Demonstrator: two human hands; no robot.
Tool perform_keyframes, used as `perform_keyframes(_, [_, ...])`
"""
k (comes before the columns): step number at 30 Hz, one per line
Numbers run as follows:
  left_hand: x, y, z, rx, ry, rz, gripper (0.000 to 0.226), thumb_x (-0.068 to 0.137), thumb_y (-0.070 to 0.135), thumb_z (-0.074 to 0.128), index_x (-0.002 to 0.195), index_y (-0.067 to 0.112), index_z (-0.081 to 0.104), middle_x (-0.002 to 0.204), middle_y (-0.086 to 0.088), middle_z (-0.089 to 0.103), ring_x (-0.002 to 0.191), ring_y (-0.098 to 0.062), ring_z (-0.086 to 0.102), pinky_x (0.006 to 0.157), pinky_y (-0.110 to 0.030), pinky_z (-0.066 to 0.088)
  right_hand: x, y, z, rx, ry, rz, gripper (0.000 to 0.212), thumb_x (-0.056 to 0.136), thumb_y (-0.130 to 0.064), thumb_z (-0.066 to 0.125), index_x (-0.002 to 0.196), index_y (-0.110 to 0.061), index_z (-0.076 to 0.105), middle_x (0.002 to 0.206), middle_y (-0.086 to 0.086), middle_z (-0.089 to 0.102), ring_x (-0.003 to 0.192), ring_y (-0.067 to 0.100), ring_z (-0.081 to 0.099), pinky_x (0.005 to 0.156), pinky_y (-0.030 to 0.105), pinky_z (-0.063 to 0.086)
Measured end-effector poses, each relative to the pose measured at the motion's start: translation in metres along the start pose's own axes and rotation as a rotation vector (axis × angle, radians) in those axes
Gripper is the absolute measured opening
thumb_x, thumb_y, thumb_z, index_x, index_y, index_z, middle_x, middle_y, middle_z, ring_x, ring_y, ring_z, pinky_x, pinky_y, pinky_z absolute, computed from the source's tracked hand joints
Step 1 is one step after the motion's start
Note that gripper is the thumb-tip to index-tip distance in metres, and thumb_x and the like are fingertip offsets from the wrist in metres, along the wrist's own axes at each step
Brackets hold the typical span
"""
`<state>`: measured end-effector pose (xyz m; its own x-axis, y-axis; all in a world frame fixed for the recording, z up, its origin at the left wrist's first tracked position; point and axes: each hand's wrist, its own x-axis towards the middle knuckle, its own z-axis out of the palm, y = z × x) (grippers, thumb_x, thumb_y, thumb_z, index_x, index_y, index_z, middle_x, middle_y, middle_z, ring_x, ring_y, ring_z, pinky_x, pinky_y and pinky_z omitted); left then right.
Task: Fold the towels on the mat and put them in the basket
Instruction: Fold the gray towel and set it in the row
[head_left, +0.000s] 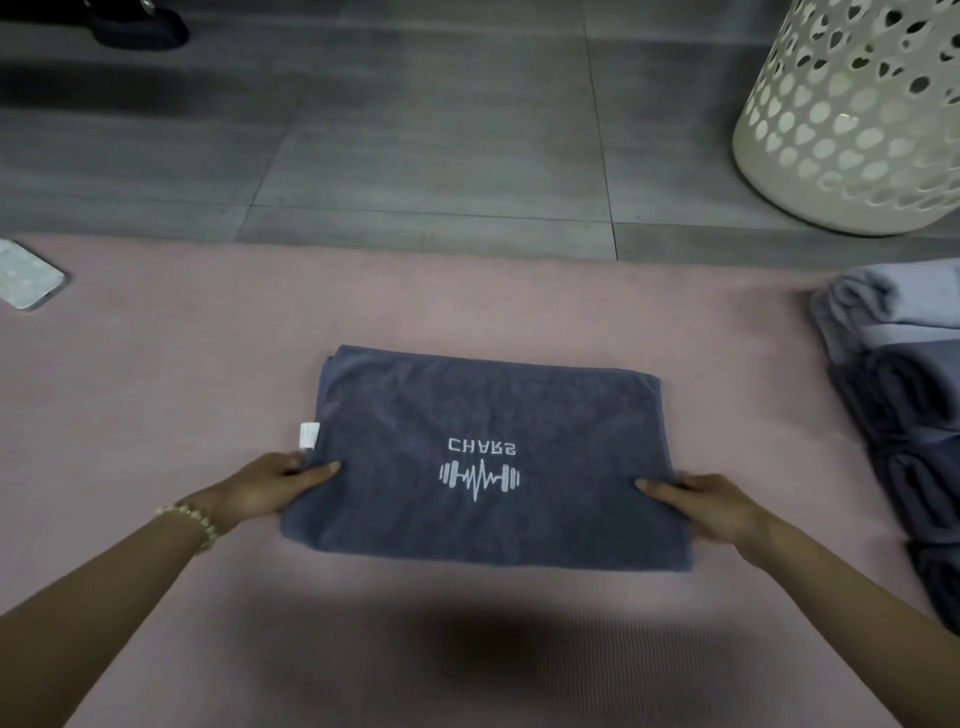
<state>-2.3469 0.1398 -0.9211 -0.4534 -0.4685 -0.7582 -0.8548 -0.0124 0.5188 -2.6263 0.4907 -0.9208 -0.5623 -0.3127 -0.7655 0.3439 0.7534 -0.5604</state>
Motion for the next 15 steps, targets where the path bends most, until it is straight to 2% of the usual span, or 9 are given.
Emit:
perform_keyframes(2, [-0.006,-0.012,0.007,0.012,-0.041,0.022,0.025,0.087,0.042,0.061,0.102,0.022,0.065,0.098,0.008,0.068,0.087,-0.004,0.063,0.069,-0.014,0.045,-0.009,0.012,0.001,-0.015,-0.054,0.002,0.038,0.079,-0.034,0.073,0.11,-0.015,0.063,0.101,0.002,0.07,0.088,0.016,0.068,0.058,0.017,0.053])
perform_keyframes(4, [-0.009,-0.021,0.014,-0.041,0.032,0.066,0.022,0.088,0.037,0.061,0.094,0.017,0.068,0.088,0.008,0.07,0.08,-0.006,0.064,0.061,-0.01,0.045,-0.014,0.018,0.007,-0.011,-0.054,-0.023,0.033,0.082,-0.031,0.071,0.11,-0.017,0.061,0.101,0.002,0.069,0.086,0.014,0.066,0.057,0.014,0.051])
perform_keyframes(7, [-0.007,-0.03,0.019,-0.098,0.267,0.169,0.028,0.09,0.027,0.061,0.079,0.002,0.07,0.071,-0.005,0.068,0.069,-0.017,0.061,0.053,-0.011,0.047,-0.013,0.028,0.017,-0.059,0.13,-0.137,0.025,0.087,-0.026,0.066,0.105,-0.008,0.066,0.098,0.008,0.069,0.081,0.02,0.063,0.066,0.018,0.048])
perform_keyframes(9, [-0.003,-0.036,0.024,-0.099,0.388,0.178,0.03,0.089,0.024,0.062,0.08,-0.004,0.069,0.073,-0.01,0.065,0.072,-0.018,0.056,0.054,-0.015,0.045,-0.012,0.038,0.024,-0.078,0.256,-0.213,0.021,0.088,-0.026,0.065,0.093,-0.006,0.066,0.094,0.011,0.07,0.079,0.023,0.063,0.064,0.021,0.047])
perform_keyframes(11, [0.0,-0.041,0.031,-0.047,0.489,0.162,0.026,0.087,0.021,0.065,0.079,-0.003,0.068,0.073,-0.011,0.064,0.07,-0.019,0.055,0.052,-0.011,0.042,-0.015,0.048,0.032,-0.082,0.328,-0.246,0.018,0.088,-0.026,0.065,0.087,-0.008,0.06,0.087,0.008,0.067,0.081,0.027,0.063,0.061,0.023,0.044])
perform_keyframes(12, [0.001,-0.042,0.035,-0.008,0.545,0.17,0.024,0.085,0.021,0.068,0.079,-0.002,0.067,0.072,-0.011,0.063,0.068,-0.021,0.055,0.054,-0.013,0.044,-0.017,0.051,0.035,-0.103,0.36,-0.258,0.018,0.088,-0.027,0.064,0.085,-0.011,0.056,0.082,0.006,0.064,0.08,0.028,0.062,0.058,0.023,0.042])
perform_keyframes(13, [0.003,-0.043,0.039,0.028,0.612,0.183,0.023,0.082,0.022,0.071,0.082,0.0,0.065,0.073,-0.012,0.062,0.069,-0.024,0.055,0.061,-0.02,0.048,-0.019,0.053,0.037,-0.133,0.399,-0.272,0.019,0.089,-0.027,0.063,0.083,-0.013,0.052,0.077,0.003,0.062,0.078,0.028,0.06,0.055,0.023,0.039])
perform_keyframes(15, [0.005,-0.044,0.043,0.068,0.722,0.156,0.035,0.077,0.03,0.075,0.097,0.004,0.06,0.086,-0.014,0.063,0.085,-0.031,0.056,0.083,-0.037,0.049,-0.023,0.05,0.042,-0.157,0.516,-0.318,0.022,0.089,-0.027,0.062,0.086,-0.013,0.045,0.074,0.0,0.056,0.075,0.028,0.057,0.054,0.027,0.038])
